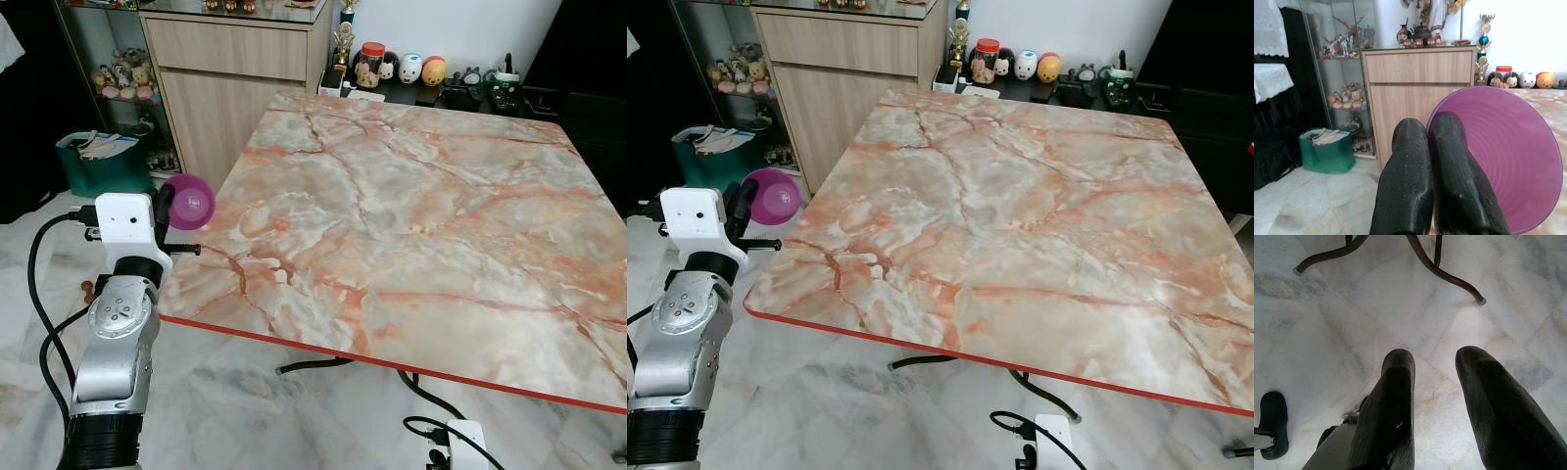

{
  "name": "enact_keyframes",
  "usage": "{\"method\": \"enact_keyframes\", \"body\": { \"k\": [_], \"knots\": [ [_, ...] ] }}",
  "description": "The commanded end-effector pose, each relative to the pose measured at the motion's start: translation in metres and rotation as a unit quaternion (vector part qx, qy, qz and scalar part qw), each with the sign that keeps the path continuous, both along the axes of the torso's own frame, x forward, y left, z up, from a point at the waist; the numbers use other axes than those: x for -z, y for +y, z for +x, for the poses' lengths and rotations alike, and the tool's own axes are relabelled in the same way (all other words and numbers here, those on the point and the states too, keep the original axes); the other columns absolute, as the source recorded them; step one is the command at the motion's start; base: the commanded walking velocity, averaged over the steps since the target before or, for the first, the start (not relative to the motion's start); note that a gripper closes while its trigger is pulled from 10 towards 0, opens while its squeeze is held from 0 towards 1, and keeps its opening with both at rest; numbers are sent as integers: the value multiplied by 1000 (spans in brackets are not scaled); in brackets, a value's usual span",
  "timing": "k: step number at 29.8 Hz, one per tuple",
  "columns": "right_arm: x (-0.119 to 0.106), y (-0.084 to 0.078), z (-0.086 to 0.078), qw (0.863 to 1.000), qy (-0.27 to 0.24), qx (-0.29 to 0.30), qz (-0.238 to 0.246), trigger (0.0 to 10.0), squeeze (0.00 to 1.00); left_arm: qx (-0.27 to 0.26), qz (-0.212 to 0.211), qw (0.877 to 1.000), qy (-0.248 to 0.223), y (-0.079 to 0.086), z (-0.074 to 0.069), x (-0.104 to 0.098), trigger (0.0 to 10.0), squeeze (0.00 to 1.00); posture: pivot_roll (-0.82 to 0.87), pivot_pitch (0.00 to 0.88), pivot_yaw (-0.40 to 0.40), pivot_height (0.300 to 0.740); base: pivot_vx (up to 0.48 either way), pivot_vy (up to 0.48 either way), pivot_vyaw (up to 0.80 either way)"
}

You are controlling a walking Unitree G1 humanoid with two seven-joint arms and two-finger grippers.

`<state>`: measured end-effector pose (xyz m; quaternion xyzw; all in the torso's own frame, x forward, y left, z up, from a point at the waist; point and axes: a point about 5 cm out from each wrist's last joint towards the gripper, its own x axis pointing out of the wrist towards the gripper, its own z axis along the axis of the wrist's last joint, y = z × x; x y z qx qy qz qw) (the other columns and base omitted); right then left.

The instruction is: Setting the table

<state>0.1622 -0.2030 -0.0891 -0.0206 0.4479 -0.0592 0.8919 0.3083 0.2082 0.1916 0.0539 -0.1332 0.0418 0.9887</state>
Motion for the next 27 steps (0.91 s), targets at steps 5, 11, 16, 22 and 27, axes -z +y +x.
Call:
{"method": "enact_keyframes", "body": {
  "k": [5,11,16,22,27],
  "knots": [
    [2,-2,-4,1000,10,8,3,10000,0,1,3,1000,-17,0,3,-7,10000,0,114,0,-54,728,0,0,-628],
    [1,-3,-2,1000,5,0,-3,10000,0,1,2,1000,-22,-1,6,-9,10000,0,106,0,-50,728,0,0,-643],
    [0,-3,-1,1000,5,2,-5,10000,0,2,-2,1000,-25,-3,7,-10,10000,0,98,0,-46,728,0,-313,0],
    [0,-4,0,1000,4,4,-6,10000,0,4,-7,1000,-28,-6,9,-11,10000,0,97,0,-43,728,0,-349,0],
    [0,-4,-1,1000,4,14,-3,10000,0,6,-11,999,-31,-8,10,-11,10000,0,97,0,-43,728,0,-349,0]
  ]
}}
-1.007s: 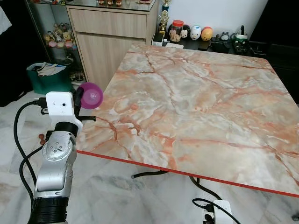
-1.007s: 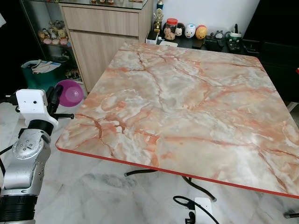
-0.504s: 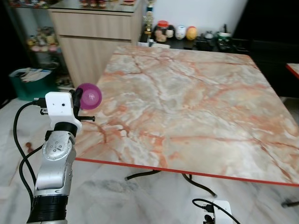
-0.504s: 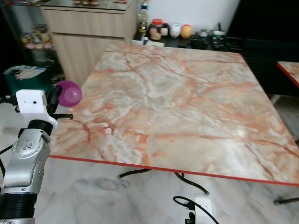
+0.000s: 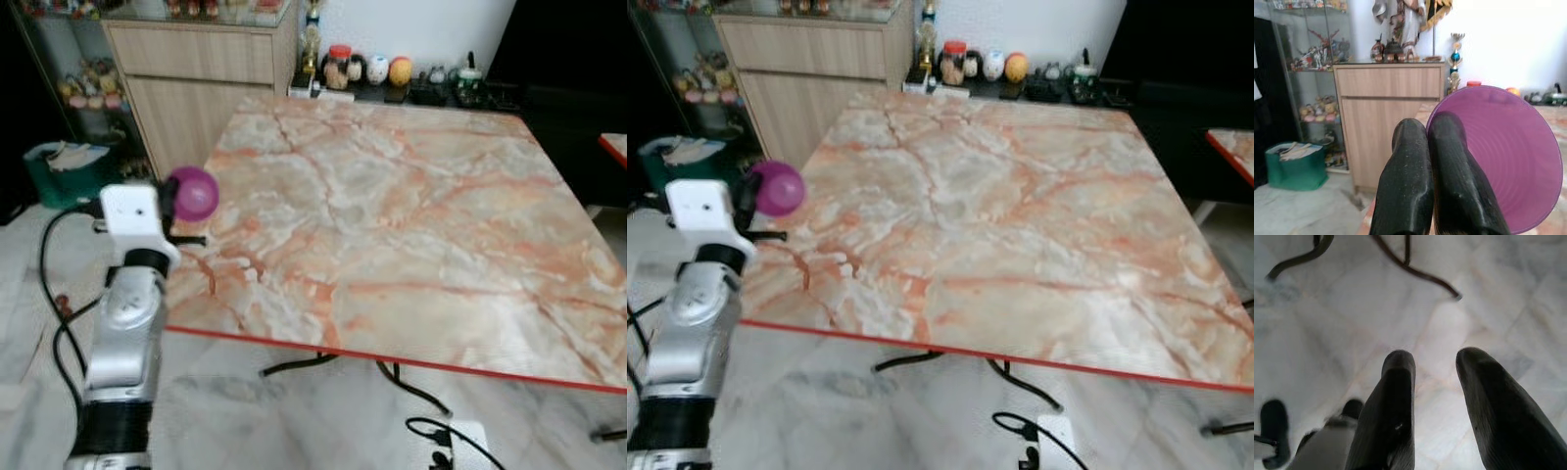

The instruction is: Setting the table

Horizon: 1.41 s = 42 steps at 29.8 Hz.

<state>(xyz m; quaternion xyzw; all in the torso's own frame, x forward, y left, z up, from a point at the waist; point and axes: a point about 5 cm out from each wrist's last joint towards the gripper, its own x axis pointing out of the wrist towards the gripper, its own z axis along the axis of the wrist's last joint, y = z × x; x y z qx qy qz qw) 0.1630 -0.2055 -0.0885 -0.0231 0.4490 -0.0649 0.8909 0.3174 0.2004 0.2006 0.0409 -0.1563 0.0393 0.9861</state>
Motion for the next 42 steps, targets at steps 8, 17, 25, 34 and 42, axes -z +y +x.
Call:
{"method": "enact_keyframes", "body": {
  "k": [8,17,25,34,42],
  "knots": [
    [0,-2,-1,1000,1,6,-2,10000,0,-2,0,1000,-8,0,2,-4,10000,0,97,0,-42,728,0,-350,-398],
    [0,-1,0,1000,-3,2,-3,10000,0,-8,-1,1000,-9,2,2,-4,10000,0,97,0,-40,728,0,-348,0],
    [-1,1,1,1000,-7,-13,-14,10000,0,-5,-2,1000,-7,-1,4,-4,10000,0,108,0,-39,728,0,-345,400],
    [0,2,-1,1000,-5,-6,-3,10000,0,-4,-1,1000,-6,0,3,-3,10000,0,111,0,-36,728,0,-342,66],
    [0,3,0,1000,-4,-5,-2,10000,0,1,-1,1000,-5,-4,6,-4,10000,0,106,0,-33,728,0,-337,0]
  ]
}}
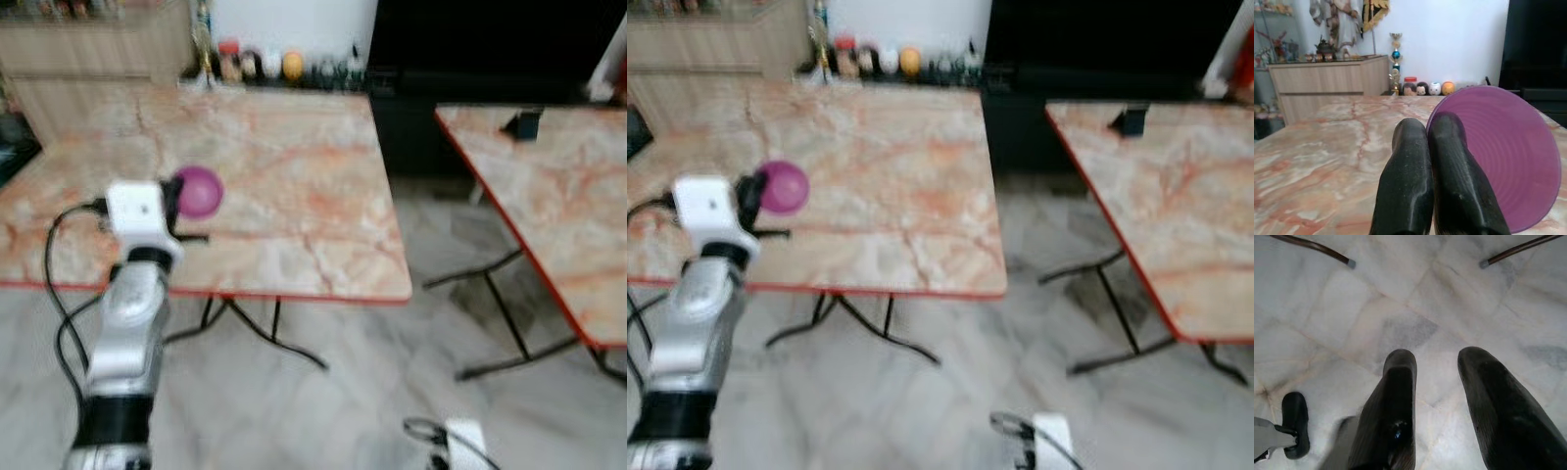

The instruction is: Setting the table

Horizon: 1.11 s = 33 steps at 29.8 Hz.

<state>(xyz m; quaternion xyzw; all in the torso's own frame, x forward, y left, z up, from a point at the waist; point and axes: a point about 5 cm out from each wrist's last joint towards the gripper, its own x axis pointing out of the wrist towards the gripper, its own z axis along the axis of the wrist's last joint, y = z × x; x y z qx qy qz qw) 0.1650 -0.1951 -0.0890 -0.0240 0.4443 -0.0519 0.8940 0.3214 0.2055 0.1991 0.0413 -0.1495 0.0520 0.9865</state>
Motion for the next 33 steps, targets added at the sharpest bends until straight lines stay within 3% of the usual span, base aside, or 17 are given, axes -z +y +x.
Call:
{"method": "enact_keyframes", "body": {
  "k": [1,33],
  "knots": [
    [0,-7,-2,1000,1,8,-6,10000,0,14,1,1000,-11,-9,2,-6,10000,0,104,0,-33,728,0,-334,0],
    [-2,-9,1,1000,0,-5,-14,10000,0,10,0,1000,-8,-8,2,-6,10000,0,107,0,-40,728,0,-327,0]
  ]
}}
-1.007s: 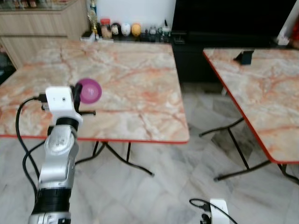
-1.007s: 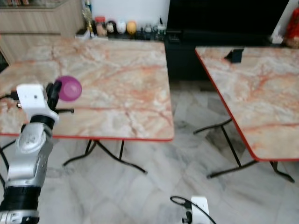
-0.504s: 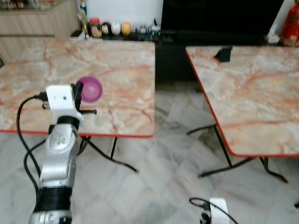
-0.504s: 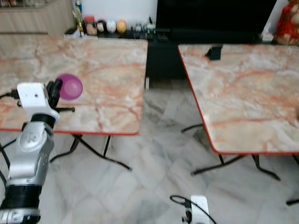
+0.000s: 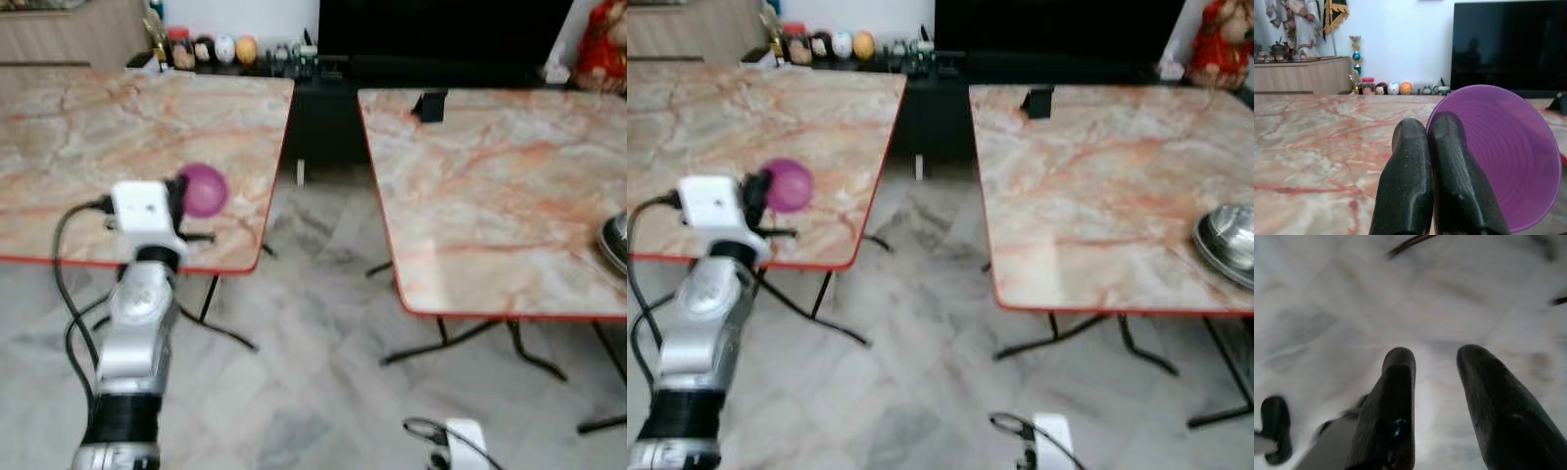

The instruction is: Setting the table

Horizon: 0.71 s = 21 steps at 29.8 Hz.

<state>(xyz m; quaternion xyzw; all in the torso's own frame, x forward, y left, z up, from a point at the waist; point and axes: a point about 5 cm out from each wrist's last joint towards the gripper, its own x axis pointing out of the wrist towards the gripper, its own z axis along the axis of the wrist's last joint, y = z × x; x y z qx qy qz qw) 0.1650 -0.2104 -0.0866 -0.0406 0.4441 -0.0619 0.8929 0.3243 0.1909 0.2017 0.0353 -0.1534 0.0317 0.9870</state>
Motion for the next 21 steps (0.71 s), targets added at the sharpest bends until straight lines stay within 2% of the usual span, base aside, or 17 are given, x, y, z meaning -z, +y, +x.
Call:
{"method": "enact_keyframes", "body": {
  "k": [1,4,21],
  "knots": [
    [1,6,1,1000,-2,-8,4,10000,0,-12,2,1000,-5,6,-1,-3,10000,0,107,0,-40,728,0,-319,531],
    [1,6,1,1000,3,-11,4,10000,0,-12,3,1000,-5,7,-1,-3,10000,0,107,0,-40,728,0,-316,719],
    [2,7,-2,1000,2,2,15,10000,0,-7,7,1000,2,7,-2,2,10000,0,100,0,-39,728,0,-313,0]
  ]
}}
